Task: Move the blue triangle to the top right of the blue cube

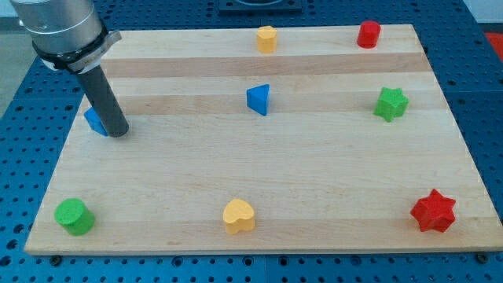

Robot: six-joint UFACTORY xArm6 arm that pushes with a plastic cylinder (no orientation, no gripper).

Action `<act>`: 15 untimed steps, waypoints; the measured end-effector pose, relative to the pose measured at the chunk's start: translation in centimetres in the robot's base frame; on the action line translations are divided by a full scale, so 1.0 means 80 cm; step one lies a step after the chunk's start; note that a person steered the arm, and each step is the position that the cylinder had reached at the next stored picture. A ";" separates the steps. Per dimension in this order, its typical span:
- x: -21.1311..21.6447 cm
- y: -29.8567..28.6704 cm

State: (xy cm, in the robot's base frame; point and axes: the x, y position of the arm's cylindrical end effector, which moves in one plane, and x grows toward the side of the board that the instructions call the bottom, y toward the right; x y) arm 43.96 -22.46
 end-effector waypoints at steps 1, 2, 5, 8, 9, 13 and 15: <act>0.000 0.003; 0.020 0.038; 0.036 0.104; 0.038 0.142; 0.038 0.167; 0.018 0.301; -0.020 0.283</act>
State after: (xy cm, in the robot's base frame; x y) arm 42.39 0.20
